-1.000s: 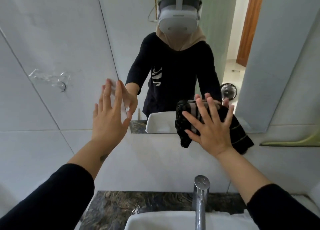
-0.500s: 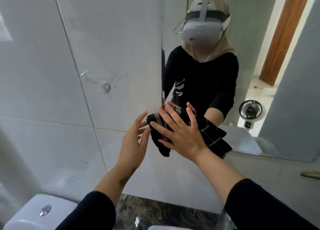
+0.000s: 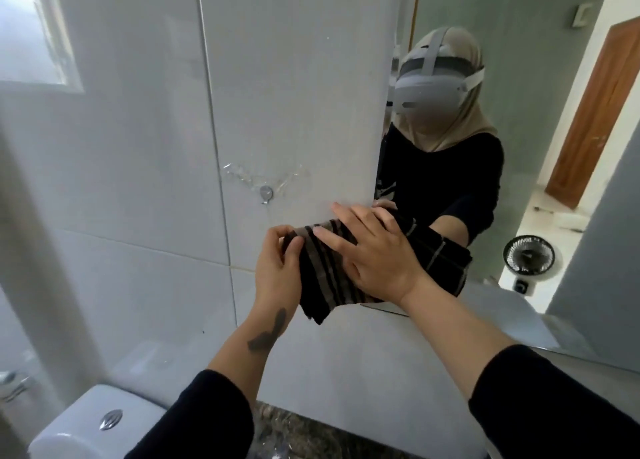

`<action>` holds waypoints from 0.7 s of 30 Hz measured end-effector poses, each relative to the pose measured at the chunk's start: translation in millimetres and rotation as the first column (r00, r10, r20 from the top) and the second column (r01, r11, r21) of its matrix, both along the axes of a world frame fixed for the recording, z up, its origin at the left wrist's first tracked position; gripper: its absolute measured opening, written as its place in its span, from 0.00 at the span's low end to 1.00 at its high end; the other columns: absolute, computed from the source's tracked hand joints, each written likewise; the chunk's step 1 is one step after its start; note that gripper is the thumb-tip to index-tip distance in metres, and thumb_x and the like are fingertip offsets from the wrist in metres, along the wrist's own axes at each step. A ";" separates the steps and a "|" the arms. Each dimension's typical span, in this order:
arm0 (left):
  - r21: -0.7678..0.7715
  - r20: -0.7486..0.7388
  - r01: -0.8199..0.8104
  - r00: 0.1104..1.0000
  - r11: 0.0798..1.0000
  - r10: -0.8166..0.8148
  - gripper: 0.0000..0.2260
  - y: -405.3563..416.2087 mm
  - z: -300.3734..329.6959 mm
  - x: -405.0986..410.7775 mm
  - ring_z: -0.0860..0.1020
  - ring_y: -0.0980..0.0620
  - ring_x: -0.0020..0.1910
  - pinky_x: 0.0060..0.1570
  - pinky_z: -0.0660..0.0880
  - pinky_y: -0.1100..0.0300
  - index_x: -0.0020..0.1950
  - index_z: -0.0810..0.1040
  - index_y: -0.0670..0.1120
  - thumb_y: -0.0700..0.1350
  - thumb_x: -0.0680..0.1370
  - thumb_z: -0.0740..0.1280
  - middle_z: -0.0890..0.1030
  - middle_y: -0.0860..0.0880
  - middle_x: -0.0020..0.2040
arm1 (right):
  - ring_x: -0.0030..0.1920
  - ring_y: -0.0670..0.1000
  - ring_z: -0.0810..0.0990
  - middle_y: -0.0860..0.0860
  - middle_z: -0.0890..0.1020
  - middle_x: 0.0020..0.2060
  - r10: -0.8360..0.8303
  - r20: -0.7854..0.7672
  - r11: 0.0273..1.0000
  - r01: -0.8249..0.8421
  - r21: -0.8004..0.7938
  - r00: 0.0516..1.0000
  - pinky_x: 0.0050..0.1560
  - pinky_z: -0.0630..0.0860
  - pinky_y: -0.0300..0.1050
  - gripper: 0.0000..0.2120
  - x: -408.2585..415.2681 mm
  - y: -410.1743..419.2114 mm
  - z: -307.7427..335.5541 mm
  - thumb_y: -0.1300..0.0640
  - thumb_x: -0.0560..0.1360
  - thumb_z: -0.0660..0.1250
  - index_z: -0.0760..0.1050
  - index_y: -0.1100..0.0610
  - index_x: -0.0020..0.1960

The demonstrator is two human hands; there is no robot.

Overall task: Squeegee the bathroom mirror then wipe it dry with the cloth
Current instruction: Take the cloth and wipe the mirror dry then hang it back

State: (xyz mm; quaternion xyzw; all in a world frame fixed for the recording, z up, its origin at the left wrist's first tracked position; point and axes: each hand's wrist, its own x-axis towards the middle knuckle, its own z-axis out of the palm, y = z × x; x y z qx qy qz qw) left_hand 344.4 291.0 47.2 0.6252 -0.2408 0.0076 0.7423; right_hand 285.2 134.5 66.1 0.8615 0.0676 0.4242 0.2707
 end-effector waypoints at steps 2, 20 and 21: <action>-0.029 0.057 0.000 0.998 1.000 0.002 0.06 14.3 14.2 9.0 0.77 0.51 0.41 0.41 0.76 0.56 0.51 0.70 0.53 0.41 0.80 0.59 0.79 0.44 0.47 | 0.50 0.57 0.78 0.55 0.80 0.54 -0.013 0.025 1.000 0.013 -0.013 1.000 0.51 0.64 0.51 0.27 11.2 8.2 9.7 0.59 0.71 0.60 0.65 0.46 0.69; 0.160 0.452 -0.361 0.854 0.919 0.257 0.15 42.9 18.1 102.4 0.74 0.67 0.47 0.47 0.68 0.76 0.59 0.80 0.53 0.39 0.80 0.59 0.72 0.59 0.46 | 0.59 0.54 0.65 0.50 0.78 0.56 -0.051 0.174 0.999 0.052 -0.002 0.983 0.57 0.61 0.48 0.26 113.9 56.9 17.4 0.56 0.70 0.67 0.73 0.55 0.68; 0.173 0.446 -0.354 0.860 0.919 0.248 0.15 42.4 12.6 102.5 0.74 0.65 0.47 0.47 0.69 0.73 0.59 0.79 0.55 0.41 0.80 0.59 0.73 0.59 0.47 | 0.58 0.54 0.66 0.49 0.78 0.55 -0.058 0.180 0.998 0.057 0.012 0.982 0.57 0.61 0.48 0.26 112.8 56.5 11.3 0.56 0.70 0.67 0.73 0.55 0.68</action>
